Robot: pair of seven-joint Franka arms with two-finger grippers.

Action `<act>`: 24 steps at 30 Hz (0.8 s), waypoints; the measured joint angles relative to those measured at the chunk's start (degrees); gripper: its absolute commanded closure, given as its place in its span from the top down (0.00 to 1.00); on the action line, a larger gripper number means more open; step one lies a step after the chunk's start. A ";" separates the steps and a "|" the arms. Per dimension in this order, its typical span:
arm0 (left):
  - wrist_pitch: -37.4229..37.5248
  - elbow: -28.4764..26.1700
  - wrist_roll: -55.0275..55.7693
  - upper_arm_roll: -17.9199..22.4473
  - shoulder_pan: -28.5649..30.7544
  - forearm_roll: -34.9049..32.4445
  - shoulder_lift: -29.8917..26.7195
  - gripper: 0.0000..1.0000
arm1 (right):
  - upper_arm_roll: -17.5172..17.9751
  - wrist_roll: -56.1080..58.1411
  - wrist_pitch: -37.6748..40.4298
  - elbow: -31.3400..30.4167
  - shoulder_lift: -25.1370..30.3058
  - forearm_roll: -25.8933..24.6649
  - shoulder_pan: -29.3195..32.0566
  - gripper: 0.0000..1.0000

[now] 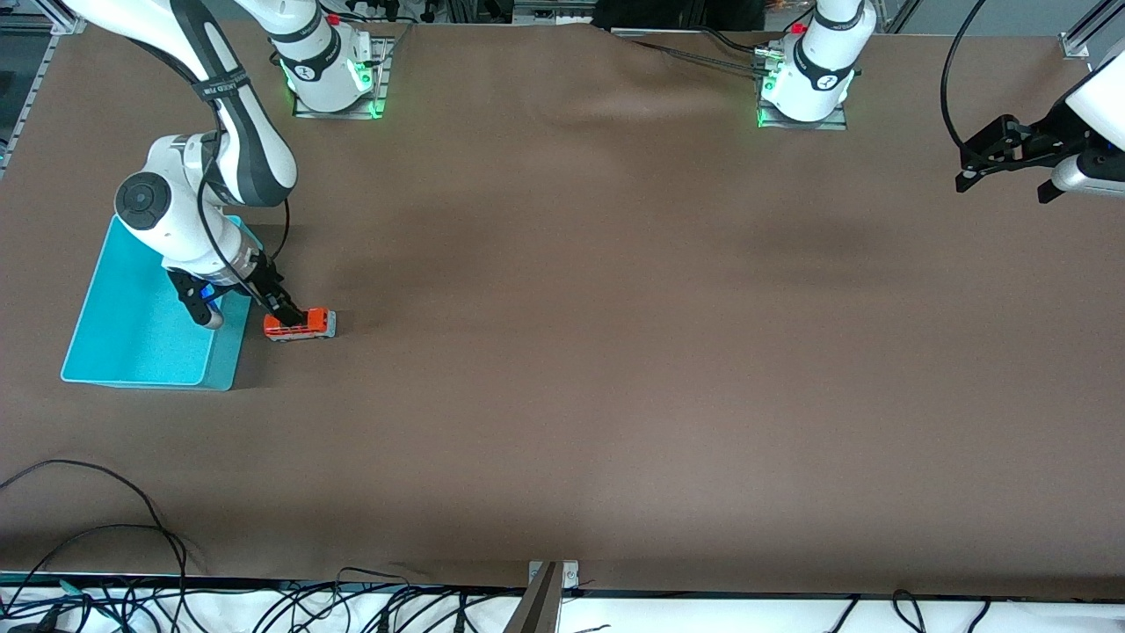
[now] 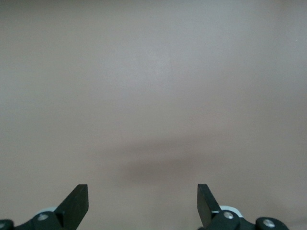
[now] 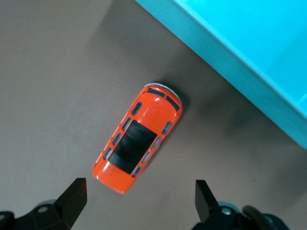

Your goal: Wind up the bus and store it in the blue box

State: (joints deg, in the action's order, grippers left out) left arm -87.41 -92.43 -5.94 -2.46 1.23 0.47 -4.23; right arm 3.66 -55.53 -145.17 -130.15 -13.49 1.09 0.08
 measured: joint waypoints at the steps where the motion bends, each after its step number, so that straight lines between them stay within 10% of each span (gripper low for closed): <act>1: 0.00 0.00 0.00 0.02 0.00 0.00 0.00 1.00 | 0.00 -0.84 -0.44 0.00 -0.33 0.00 0.00 1.00; 24: 0.06 0.00 0.07 0.26 0.21 0.00 0.31 1.00 | -0.92 -9.45 -8.96 0.37 -6.98 0.00 0.21 1.00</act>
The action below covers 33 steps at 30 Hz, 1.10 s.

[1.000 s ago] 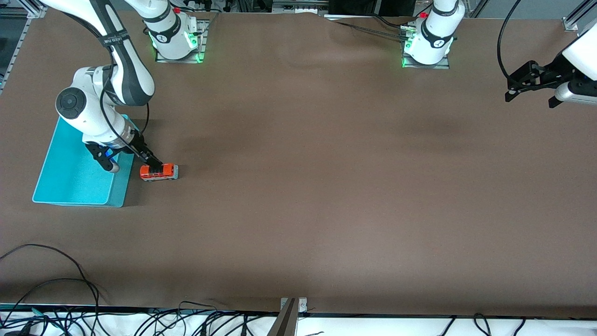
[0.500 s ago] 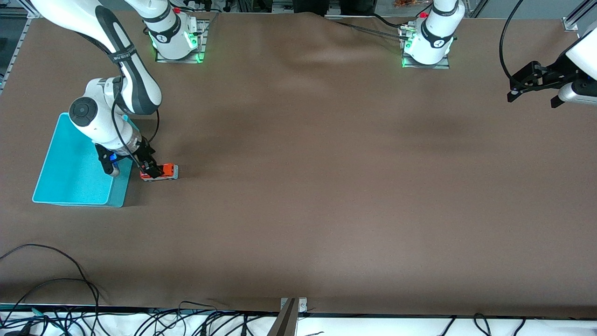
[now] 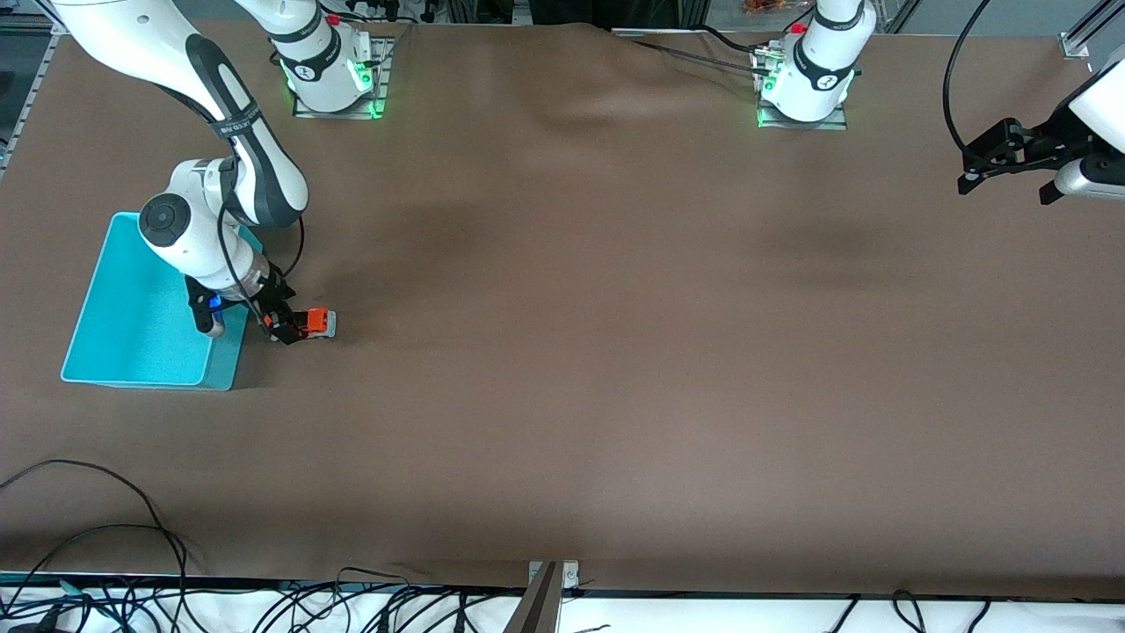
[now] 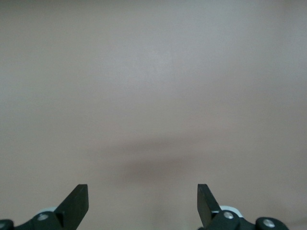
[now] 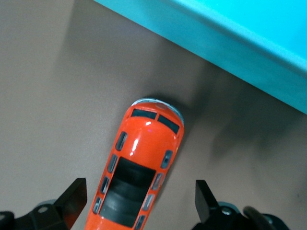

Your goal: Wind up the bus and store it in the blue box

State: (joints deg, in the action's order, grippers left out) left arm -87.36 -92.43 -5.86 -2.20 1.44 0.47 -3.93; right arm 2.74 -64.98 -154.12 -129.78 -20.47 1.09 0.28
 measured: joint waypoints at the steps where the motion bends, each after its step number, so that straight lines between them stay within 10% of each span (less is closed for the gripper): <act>1: 0.00 0.00 0.00 0.02 0.04 0.00 0.01 1.00 | -0.01 0.00 -0.02 0.07 -0.10 0.00 0.02 1.00; 8: 0.00 0.00 0.00 0.02 0.07 0.00 0.03 1.00 | -0.01 -0.02 -0.08 0.77 -0.91 -0.01 0.05 1.00; 13: 0.00 0.00 0.00 0.03 0.11 0.00 0.04 1.00 | -0.01 -0.05 -0.08 0.90 -1.62 -1.33 0.05 0.81; 22: 0.00 0.00 0.01 0.16 0.32 0.00 0.09 1.00 | -0.01 -0.06 -0.28 1.61 -2.70 -1.92 0.04 0.00; 33: 0.00 0.00 0.01 0.26 0.33 0.00 0.13 1.00 | -0.01 -0.05 -0.27 2.21 -2.52 -2.37 0.02 0.00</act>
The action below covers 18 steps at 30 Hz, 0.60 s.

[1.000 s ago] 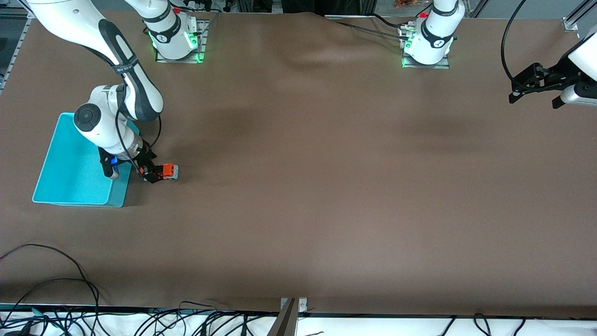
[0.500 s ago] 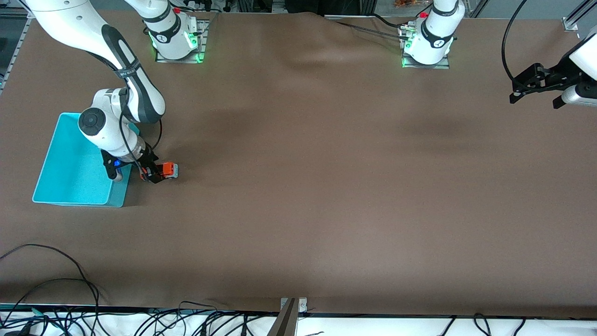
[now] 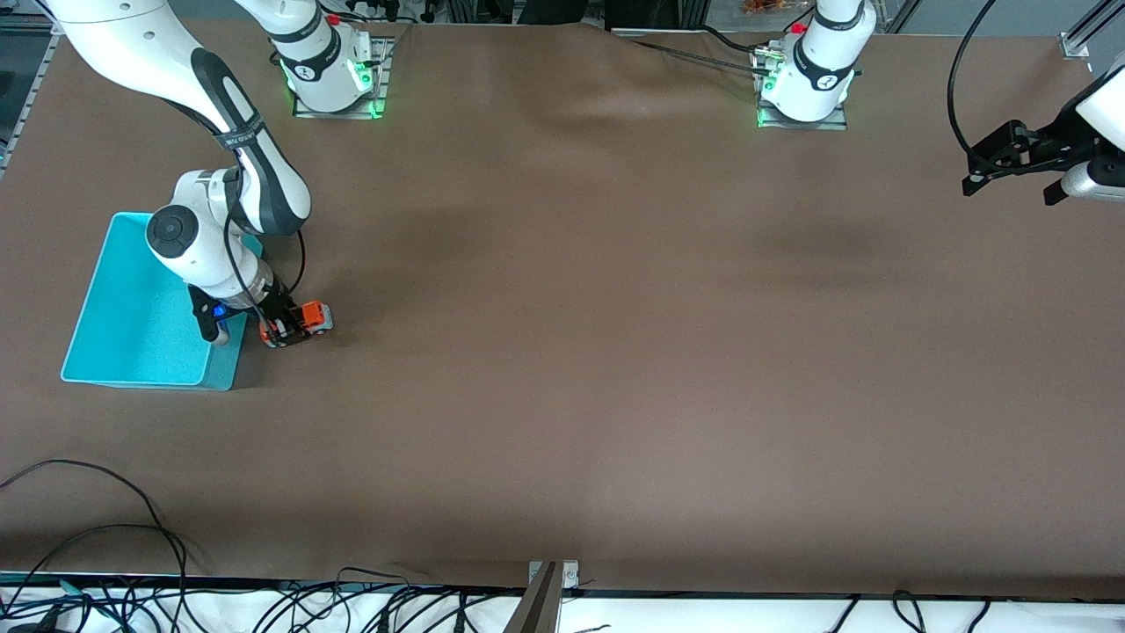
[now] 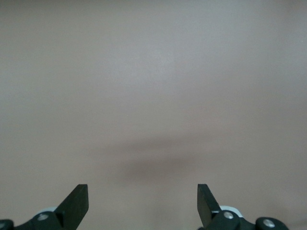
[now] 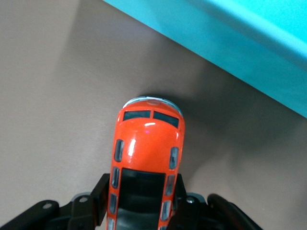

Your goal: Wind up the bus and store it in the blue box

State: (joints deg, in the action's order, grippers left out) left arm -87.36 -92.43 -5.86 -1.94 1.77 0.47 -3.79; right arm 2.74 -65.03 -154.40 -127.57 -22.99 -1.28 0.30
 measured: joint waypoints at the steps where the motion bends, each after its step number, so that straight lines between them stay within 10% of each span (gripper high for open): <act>1: 0.00 0.00 0.00 0.00 0.00 0.00 0.00 1.00 | 0.00 0.03 0.04 0.13 0.14 -0.11 -0.01 0.00; 18: 0.00 0.00 0.00 0.02 0.01 0.00 0.01 1.00 | 0.47 5.95 18.48 4.68 12.39 -2.10 -0.12 0.00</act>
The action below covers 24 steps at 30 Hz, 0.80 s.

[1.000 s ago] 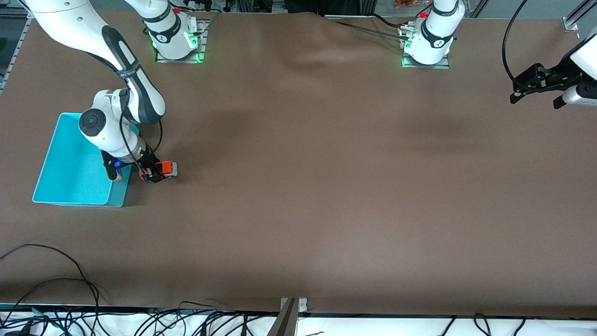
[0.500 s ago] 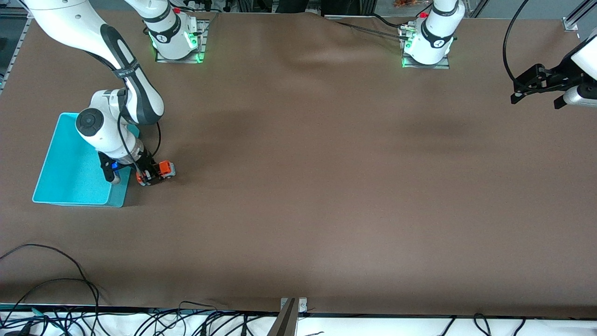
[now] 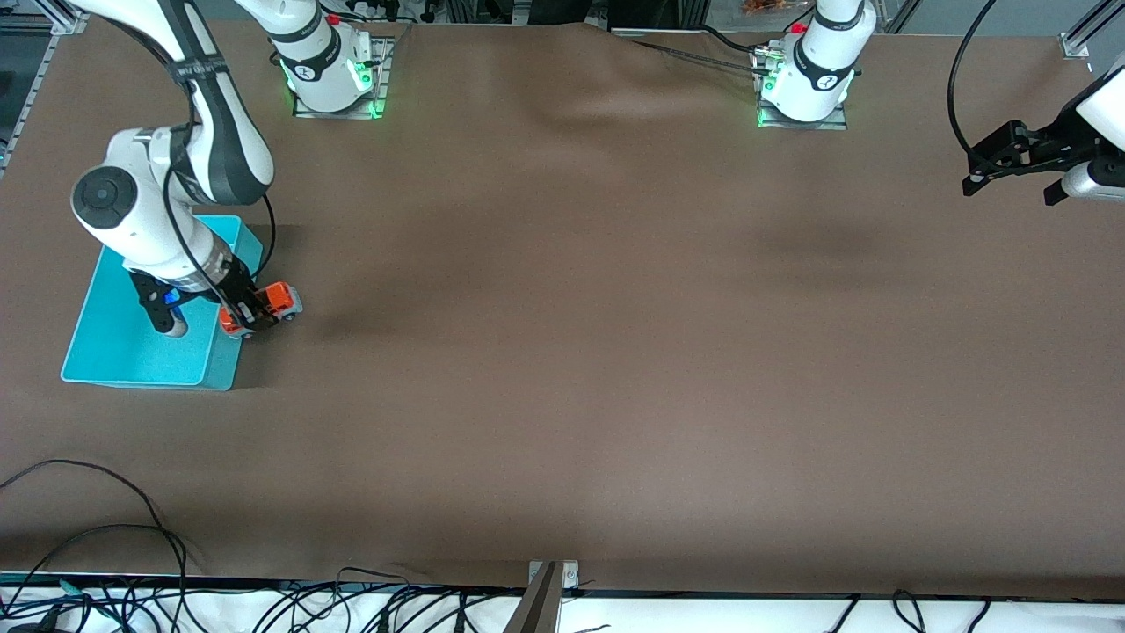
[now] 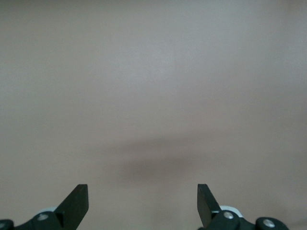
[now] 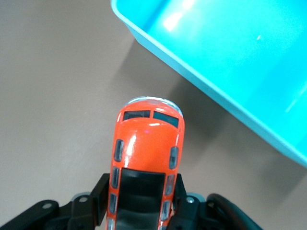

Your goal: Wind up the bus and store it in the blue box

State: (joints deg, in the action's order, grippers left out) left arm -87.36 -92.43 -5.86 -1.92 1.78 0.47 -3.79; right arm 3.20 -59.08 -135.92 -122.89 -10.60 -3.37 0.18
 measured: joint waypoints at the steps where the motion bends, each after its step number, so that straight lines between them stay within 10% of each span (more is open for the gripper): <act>1: 0.00 0.00 0.00 0.00 0.00 0.00 0.00 1.00 | 0.00 1.08 0.84 0.04 0.76 -0.01 0.00 0.00; 24: 0.00 0.00 0.00 0.00 0.00 0.00 0.02 1.00 | -5.98 43.15 11.62 0.88 5.99 -6.03 7.61 0.00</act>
State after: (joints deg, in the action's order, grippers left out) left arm -87.35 -92.43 -5.86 -1.92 1.78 0.47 -3.76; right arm -2.78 -15.93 -124.30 -122.01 -4.61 -9.40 7.79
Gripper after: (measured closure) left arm 0.000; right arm 0.445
